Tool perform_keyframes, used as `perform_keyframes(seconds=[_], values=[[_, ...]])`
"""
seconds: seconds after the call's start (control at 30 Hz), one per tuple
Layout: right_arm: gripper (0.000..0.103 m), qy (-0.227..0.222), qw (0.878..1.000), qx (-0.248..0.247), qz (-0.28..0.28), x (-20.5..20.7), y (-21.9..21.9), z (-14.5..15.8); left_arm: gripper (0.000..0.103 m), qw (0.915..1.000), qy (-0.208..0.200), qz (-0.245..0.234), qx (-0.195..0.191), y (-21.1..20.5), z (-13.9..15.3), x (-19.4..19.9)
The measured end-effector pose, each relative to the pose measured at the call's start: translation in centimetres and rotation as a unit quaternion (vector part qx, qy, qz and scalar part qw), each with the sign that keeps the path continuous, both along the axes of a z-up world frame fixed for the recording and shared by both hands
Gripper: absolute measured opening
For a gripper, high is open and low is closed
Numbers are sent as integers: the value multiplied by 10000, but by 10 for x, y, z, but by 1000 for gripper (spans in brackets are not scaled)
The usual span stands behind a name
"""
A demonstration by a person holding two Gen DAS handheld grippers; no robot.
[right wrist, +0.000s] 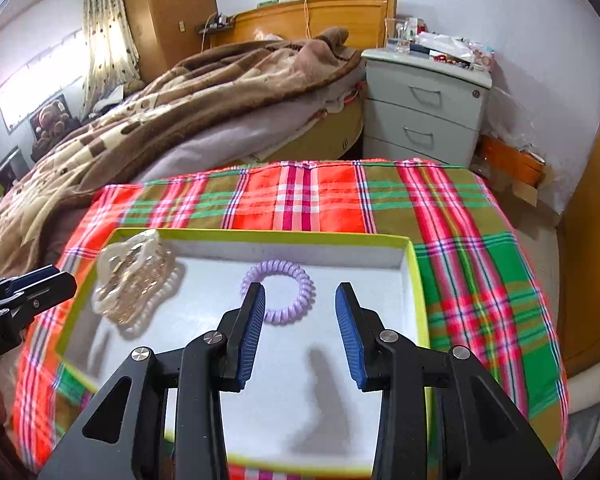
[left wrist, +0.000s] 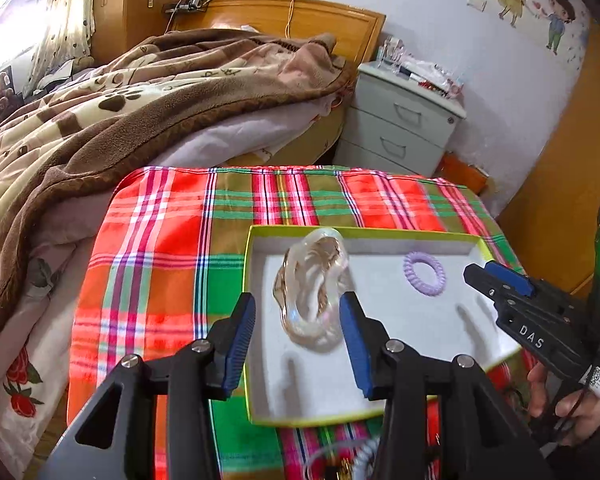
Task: Organize jewelry
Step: 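Open both grippers to drop the clip and hair tie in the box, then grasp the black watch band with the right gripper while the left grasps the blue coil hair tie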
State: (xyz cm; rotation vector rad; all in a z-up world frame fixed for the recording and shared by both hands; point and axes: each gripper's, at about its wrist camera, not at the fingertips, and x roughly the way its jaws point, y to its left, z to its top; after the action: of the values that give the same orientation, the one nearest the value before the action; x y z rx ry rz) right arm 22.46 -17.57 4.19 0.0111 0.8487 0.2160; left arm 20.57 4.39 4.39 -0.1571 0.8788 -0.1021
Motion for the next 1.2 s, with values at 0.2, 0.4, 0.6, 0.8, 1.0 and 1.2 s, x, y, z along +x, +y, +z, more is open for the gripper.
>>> perform_keyframes(seconds=[0.2, 0.4, 0.6, 0.8, 1.0, 1.2], values=[[38, -106, 9997, 64, 226, -44, 1, 8, 46, 9997, -32, -90, -242, 4, 4, -37], [38, -13, 9987, 168, 487, -87, 7, 2, 46, 9993, -55, -7, -381, 13, 0, -75], [38, 153, 9971, 233, 714, -119, 19, -13, 46, 9993, 69, 71, -360, 21, -15, -106], [38, 258, 9964, 234, 768, -135, 30, -27, 47, 9998, 134, 132, -47, 25, -28, -126], [35, 329, 9956, 132, 866, -142, 39, -36, 48, 9990, 324, 217, -234, 35, -41, -138], [29, 449, 9948, 152, 902, -139, 41, -43, 48, 9980, 422, 65, -465, 29, -47, -148]])
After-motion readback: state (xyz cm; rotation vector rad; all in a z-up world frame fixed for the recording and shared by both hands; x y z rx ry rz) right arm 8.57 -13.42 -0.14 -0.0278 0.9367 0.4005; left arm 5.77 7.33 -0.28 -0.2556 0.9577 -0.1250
